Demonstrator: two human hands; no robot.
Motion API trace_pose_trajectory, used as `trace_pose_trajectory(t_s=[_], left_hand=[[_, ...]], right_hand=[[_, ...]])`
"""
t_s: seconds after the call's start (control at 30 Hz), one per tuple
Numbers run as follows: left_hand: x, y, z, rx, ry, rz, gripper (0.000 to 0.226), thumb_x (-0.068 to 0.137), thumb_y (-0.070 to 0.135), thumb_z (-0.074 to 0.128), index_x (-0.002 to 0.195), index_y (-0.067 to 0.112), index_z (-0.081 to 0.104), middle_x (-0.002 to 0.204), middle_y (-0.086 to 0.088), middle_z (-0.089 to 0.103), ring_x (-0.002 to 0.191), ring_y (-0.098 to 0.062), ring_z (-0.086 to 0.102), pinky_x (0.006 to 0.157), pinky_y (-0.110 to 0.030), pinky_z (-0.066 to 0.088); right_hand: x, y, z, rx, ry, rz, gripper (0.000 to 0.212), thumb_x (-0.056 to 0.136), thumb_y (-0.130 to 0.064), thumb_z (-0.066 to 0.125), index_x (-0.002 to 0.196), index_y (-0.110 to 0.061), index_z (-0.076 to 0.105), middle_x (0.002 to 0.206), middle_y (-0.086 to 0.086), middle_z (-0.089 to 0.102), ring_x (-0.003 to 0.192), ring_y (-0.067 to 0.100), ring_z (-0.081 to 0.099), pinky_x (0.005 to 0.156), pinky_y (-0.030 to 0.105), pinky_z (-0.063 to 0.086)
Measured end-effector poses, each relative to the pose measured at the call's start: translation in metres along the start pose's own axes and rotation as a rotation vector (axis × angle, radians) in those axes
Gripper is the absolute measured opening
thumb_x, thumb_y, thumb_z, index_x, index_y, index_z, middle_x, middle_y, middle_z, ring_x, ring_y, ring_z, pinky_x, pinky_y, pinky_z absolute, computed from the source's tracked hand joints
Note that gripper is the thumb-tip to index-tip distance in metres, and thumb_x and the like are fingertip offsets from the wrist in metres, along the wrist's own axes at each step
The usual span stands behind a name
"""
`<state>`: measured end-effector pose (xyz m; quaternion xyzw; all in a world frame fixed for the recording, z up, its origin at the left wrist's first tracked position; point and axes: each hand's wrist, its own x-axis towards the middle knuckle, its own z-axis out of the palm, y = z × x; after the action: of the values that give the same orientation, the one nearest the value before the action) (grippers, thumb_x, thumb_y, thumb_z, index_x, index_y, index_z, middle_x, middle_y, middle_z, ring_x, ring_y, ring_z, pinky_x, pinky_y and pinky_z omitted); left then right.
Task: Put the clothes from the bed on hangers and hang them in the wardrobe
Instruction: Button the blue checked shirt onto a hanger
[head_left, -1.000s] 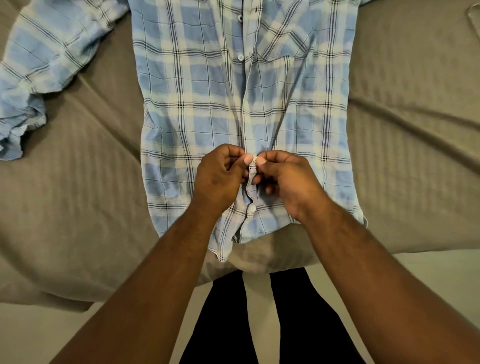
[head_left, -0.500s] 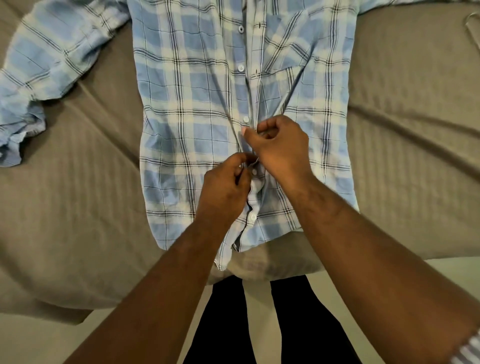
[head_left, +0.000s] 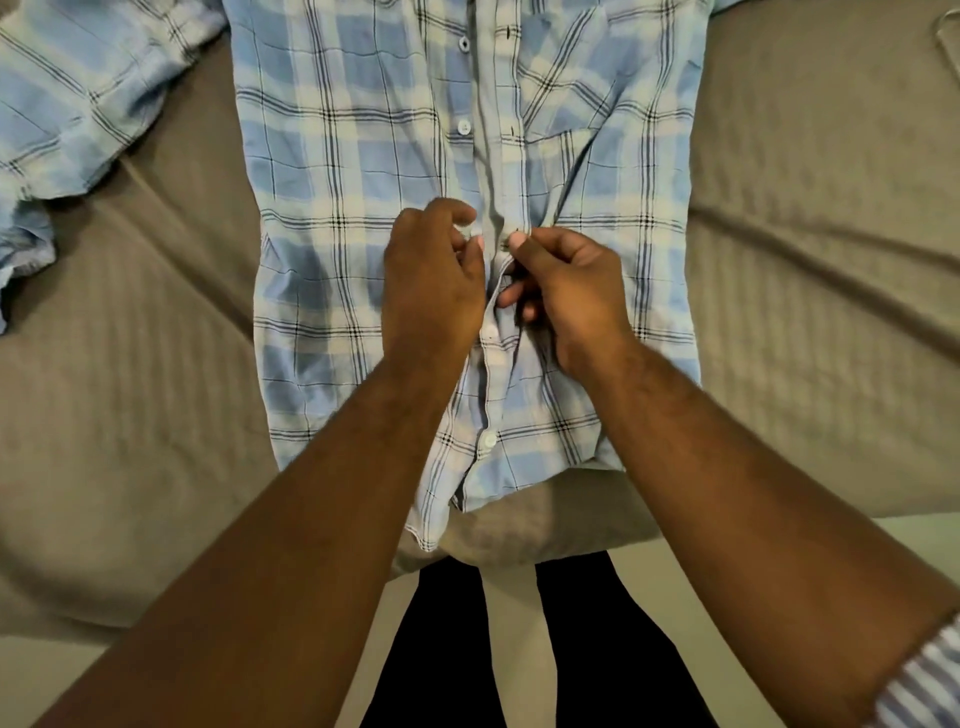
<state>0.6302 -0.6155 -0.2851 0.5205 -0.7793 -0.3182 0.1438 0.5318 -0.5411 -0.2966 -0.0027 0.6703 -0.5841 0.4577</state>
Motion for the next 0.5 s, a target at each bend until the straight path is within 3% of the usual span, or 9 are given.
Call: trace_pose_trajectory(t_s=[0.17,0.37,0.5], left_hand=[[0.006,0.0,0.003,0.054,-0.026,-0.01,0.015,0.094,0.02,0.068,0.109,0.024,0.067,0.109,0.002,0.054,0.089,-0.002,0.049,0.062,-0.001,0.032],[0.011,-0.001,0.003,-0.009,0.03,-0.009,0.008,0.09,0.013,0.072,0.095,0.02,0.073,0.104,-0.001,0.063,0.082,0.001,0.056,0.072,0.002,0.036],[0.01,0.002,-0.005,-0.078,0.079,0.072,0.005,0.09,0.014,0.072,0.094,0.016,0.073,0.098,0.003,0.066,0.08,-0.002,0.058,0.073,-0.003,0.039]], right_hand=[[0.0,0.002,0.0,0.08,-0.001,0.002,0.014,0.09,-0.015,0.076,0.098,-0.007,0.068,0.07,0.009,0.069,0.045,0.02,0.061,0.038,0.022,0.037],[-0.008,-0.002,0.002,0.01,0.009,-0.052,0.012,0.088,-0.018,0.078,0.096,-0.009,0.075,0.069,0.01,0.07,0.05,0.019,0.058,0.042,0.022,0.039],[-0.011,0.0,0.008,-0.078,0.092,-0.186,0.016,0.088,-0.017,0.079,0.099,-0.006,0.077,0.078,0.005,0.075,0.063,0.015,0.067,0.055,0.025,0.053]])
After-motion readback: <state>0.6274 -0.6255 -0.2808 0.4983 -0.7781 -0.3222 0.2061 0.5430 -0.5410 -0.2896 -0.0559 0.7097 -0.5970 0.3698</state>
